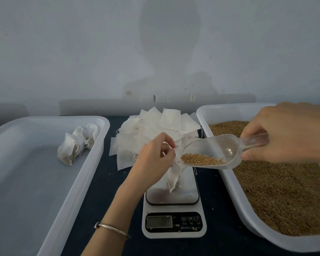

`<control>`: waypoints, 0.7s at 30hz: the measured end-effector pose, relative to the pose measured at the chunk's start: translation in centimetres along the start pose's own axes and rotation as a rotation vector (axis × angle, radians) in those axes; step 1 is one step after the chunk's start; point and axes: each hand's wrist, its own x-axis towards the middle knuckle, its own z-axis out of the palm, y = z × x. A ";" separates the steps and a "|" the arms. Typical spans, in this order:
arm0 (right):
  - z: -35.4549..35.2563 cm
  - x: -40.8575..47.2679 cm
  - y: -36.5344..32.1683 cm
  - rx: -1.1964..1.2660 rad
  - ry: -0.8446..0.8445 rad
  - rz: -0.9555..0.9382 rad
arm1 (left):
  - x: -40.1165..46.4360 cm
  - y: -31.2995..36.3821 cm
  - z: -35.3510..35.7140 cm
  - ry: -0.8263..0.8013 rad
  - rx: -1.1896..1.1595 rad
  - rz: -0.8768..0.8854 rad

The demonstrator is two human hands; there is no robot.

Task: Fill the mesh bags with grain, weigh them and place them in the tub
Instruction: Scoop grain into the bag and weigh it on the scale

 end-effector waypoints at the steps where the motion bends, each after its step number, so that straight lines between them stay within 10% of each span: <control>1: 0.0 0.0 0.0 -0.002 0.002 -0.003 | 0.0 0.0 0.0 -0.001 -0.001 -0.001; 21: 0.5 -0.1 0.3 0.031 -0.008 -0.030 | 0.0 0.0 0.0 -0.005 0.006 -0.007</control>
